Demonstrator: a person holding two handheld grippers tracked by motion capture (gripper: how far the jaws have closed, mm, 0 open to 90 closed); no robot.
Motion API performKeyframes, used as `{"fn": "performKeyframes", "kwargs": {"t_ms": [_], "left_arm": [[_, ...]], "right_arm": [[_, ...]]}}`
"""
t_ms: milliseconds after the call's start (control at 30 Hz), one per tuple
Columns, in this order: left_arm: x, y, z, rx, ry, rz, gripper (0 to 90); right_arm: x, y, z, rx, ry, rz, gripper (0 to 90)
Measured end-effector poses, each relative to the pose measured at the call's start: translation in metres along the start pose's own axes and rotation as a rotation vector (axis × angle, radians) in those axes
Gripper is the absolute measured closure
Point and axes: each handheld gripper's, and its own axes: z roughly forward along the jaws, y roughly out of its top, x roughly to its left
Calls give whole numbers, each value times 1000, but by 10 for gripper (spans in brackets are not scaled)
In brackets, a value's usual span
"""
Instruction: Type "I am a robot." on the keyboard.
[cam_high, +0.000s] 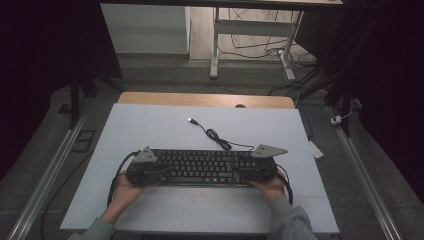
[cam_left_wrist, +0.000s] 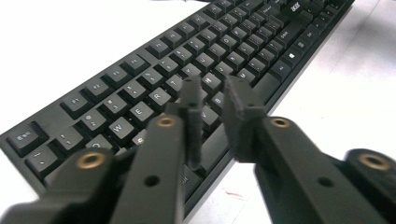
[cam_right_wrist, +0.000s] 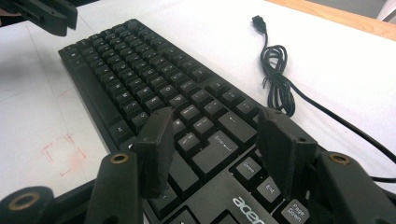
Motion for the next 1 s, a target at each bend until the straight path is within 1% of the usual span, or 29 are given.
{"fn": "performKeyframes", "kwargs": {"t_ms": [233, 333, 400, 500, 567, 600, 700, 867, 933, 1000], "left_arm": [[2, 0, -2, -2, 19, -20, 545], [3, 0, -3, -5, 34, -31, 489], [5, 0, -3, -4, 40, -38, 457], [6, 0, -4, -6, 45, -53, 414], [8, 0, -5, -6, 46, -70, 384], [10, 0, -5, -7, 45, -84, 370], [12, 2, -6, 0, 45, -97, 345], [16, 12, -7, 10, 65, -87, 341], [19, 16, -6, 33, 69, -87, 341], [24, 20, -4, 62, 86, -71, 349]], "right_arm": [[1, -3, -4, -4, 0, 8, 467], [1, -5, -5, -9, -2, 12, 467], [1, -6, -6, -2, -3, 11, 467], [2, -6, -6, -3, -1, 11, 467], [2, -7, -6, 0, 1, 10, 467], [2, -7, -5, -5, 1, 13, 467], [3, -7, -5, 2, 4, 11, 466], [3, -7, -4, -1, 3, 15, 465], [2, -7, -4, 2, 3, 16, 464], [2, -7, -4, 2, 3, 16, 464]]}}
